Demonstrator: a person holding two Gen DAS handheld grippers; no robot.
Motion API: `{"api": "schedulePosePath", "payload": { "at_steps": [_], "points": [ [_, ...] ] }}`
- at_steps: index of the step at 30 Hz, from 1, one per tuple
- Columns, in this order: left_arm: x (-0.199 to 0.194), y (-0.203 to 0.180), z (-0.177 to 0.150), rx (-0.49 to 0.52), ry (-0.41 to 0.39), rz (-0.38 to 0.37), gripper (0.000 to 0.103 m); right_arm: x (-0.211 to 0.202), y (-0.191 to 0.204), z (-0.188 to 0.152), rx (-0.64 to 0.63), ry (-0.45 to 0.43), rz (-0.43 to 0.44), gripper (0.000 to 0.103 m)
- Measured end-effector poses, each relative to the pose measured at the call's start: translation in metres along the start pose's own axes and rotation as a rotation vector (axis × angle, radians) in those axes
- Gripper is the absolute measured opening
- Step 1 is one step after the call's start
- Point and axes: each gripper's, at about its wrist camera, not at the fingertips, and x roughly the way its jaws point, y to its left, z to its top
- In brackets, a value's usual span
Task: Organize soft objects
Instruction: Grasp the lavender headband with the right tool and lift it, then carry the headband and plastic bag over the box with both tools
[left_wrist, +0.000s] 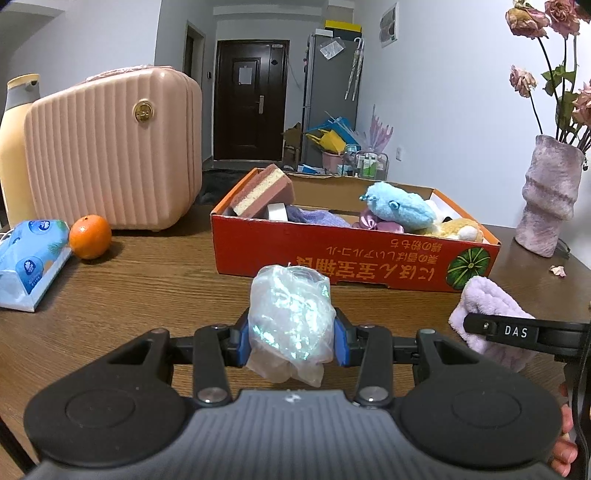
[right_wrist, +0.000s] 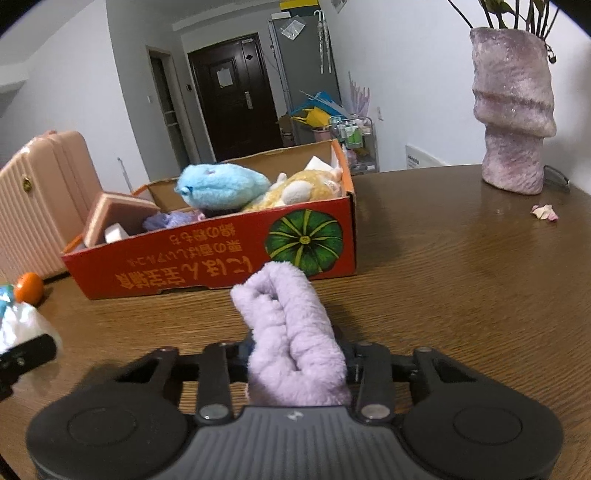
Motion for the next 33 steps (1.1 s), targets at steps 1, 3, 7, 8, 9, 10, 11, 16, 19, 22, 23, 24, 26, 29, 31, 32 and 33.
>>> {"api": "schedulePosePath", "payload": {
  "at_steps": [1,3,7,8,9,10,11,16,19,22,23,24,26,29,31,32,33],
  "points": [
    [0.000,0.001,0.000,-0.002,0.001,-0.003,0.042,-0.002,0.001,0.000,-0.001,-0.009,0.005,0.032],
    [-0.001,0.001,0.000,-0.003,-0.001,-0.007,0.042,-0.009,0.003,0.000,-0.008,-0.047,0.020,0.031],
    [-0.004,0.001,0.001,-0.002,-0.010,-0.012,0.042,-0.023,0.010,-0.001,-0.038,-0.126,0.036,0.031],
    [-0.004,0.001,0.001,-0.002,-0.011,-0.013,0.042,-0.025,0.012,-0.001,-0.046,-0.135,0.037,0.031],
    [-0.004,0.001,0.001,-0.003,-0.012,-0.014,0.042,-0.027,0.014,-0.001,-0.054,-0.143,0.039,0.031],
    [-0.004,0.001,0.001,-0.003,-0.012,-0.014,0.042,-0.028,0.015,-0.001,-0.058,-0.149,0.042,0.031],
    [-0.004,0.001,0.001,-0.003,-0.012,-0.013,0.042,-0.029,0.016,-0.001,-0.061,-0.155,0.044,0.031],
    [-0.005,-0.001,0.006,-0.003,-0.045,0.000,0.042,-0.036,0.020,0.005,-0.071,-0.231,0.029,0.031],
    [-0.004,-0.007,0.018,-0.011,-0.104,0.016,0.042,-0.039,0.022,0.011,-0.076,-0.288,0.037,0.031],
    [0.004,-0.016,0.029,-0.030,-0.127,0.008,0.042,-0.038,0.024,0.019,-0.083,-0.342,0.035,0.031],
    [0.008,-0.019,0.033,-0.029,-0.135,0.008,0.042,-0.036,0.024,0.022,-0.083,-0.358,0.032,0.031],
    [0.011,-0.024,0.036,-0.025,-0.145,0.012,0.042,-0.034,0.025,0.026,-0.084,-0.372,0.022,0.031],
    [0.019,-0.033,0.042,-0.018,-0.167,0.015,0.042,-0.027,0.026,0.033,-0.087,-0.397,0.008,0.031],
    [0.032,-0.043,0.051,-0.008,-0.188,0.022,0.042,-0.016,0.024,0.045,-0.080,-0.420,0.002,0.031],
    [0.042,-0.050,0.057,0.007,-0.198,0.032,0.042,-0.005,0.023,0.054,-0.075,-0.430,-0.003,0.031],
    [0.047,-0.053,0.060,0.011,-0.201,0.036,0.042,0.000,0.022,0.058,-0.074,-0.432,-0.001,0.031],
    [0.053,-0.055,0.063,0.011,-0.200,0.036,0.042,0.004,0.021,0.062,-0.073,-0.435,-0.002,0.031]
  ]
}}
